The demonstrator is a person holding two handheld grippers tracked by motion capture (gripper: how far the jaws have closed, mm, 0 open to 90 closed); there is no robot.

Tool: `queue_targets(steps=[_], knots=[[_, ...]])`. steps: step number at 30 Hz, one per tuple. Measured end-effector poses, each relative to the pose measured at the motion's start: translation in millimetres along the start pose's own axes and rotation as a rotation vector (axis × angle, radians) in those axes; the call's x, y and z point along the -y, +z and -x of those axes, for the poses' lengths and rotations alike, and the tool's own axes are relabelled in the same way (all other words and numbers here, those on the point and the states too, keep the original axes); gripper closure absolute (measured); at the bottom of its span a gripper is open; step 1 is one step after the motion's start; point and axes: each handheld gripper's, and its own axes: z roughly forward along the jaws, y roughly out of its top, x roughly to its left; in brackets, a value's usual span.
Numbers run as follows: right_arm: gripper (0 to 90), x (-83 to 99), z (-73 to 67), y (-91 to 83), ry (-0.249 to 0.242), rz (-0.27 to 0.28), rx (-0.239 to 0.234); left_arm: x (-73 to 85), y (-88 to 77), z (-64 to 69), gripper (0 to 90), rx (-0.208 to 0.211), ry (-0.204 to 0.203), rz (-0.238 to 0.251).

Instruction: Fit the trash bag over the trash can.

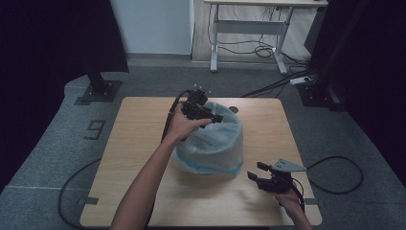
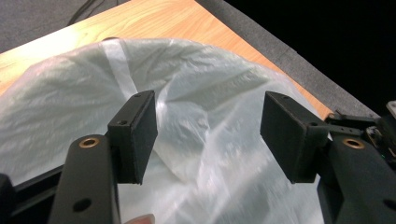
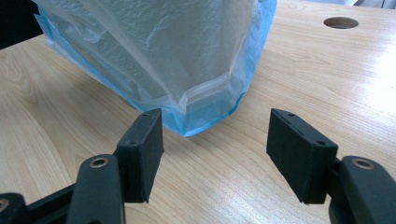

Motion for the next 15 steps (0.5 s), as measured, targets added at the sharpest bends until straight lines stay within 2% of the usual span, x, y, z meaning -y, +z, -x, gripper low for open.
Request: queue_targets(steps=[4,6,10,15], knots=[[35.3,-0.1,-1.2,0.2,-0.001,-0.003,0.000,10.0,-6.1,5.6,36.0,0.020,0.006,-0.006],[35.3,-0.1,-1.5,1.2,-0.002,-0.006,-0.001,14.2,-3.8,7.6,36.1,0.010,0.015,-0.033],[35.3,0.5,-3.4,3.7,-0.005,-0.015,-0.003,18.7,9.2,7.8,36.8,-0.032,0.030,-0.123],[35.2,1.0,-4.0,3.7,-0.008,-0.018,-0.003,15.6,17.2,8.5,36.8,-0.029,0.027,-0.167]])
